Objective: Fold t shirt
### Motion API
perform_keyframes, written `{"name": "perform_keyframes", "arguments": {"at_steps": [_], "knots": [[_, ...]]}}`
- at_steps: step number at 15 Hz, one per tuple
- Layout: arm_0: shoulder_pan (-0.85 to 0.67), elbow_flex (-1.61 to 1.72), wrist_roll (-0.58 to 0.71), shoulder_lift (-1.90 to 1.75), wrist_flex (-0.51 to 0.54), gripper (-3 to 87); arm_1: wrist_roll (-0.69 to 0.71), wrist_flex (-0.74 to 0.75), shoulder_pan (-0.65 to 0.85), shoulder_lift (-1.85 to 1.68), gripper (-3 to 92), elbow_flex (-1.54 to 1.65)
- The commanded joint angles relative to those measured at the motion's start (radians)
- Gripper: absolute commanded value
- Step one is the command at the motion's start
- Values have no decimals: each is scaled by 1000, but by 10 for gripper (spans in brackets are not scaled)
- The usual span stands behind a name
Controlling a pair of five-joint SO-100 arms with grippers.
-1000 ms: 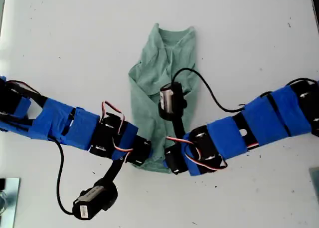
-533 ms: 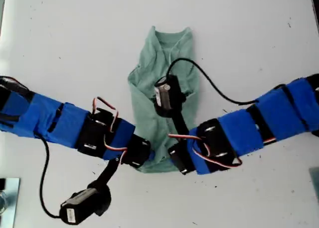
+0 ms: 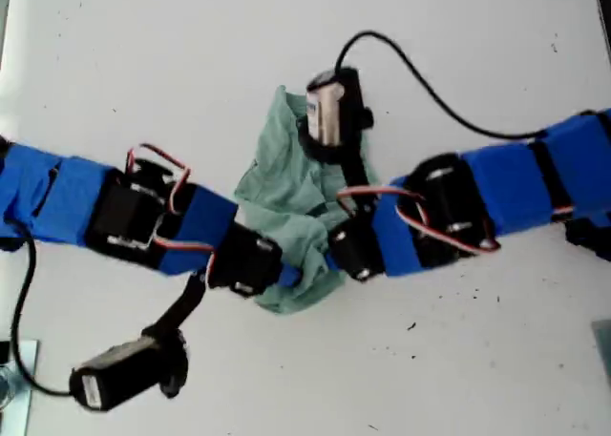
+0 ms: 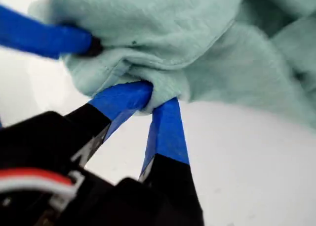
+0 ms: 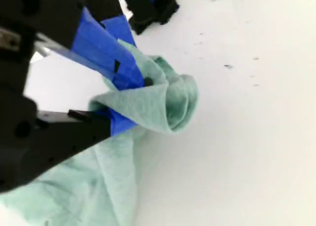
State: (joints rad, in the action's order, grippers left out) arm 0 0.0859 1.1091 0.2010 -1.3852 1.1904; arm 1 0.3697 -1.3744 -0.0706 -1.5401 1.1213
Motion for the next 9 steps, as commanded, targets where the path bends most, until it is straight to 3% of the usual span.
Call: {"name": "perform_keyframes", "arguments": {"at_steps": [1, 3, 6, 7, 8, 9], "knots": [[-213, -12, 106, -137, 67, -3, 170, -3, 253, -132, -8, -9], [-360, 3, 172, -123, 81, -3, 258, 18, 413, -150, -8, 14], [-422, 2, 213, -95, 74, -3, 285, 84, 474, -146, -9, 64], [-439, 2, 241, -115, 72, 77, 295, 77, 500, -150, 75, 74], [-469, 14, 267, -166, 83, 273, 282, 40, 554, -170, 245, 84], [-520, 92, 258, -256, 84, 313, 262, 48, 629, -258, 390, 172]]}}
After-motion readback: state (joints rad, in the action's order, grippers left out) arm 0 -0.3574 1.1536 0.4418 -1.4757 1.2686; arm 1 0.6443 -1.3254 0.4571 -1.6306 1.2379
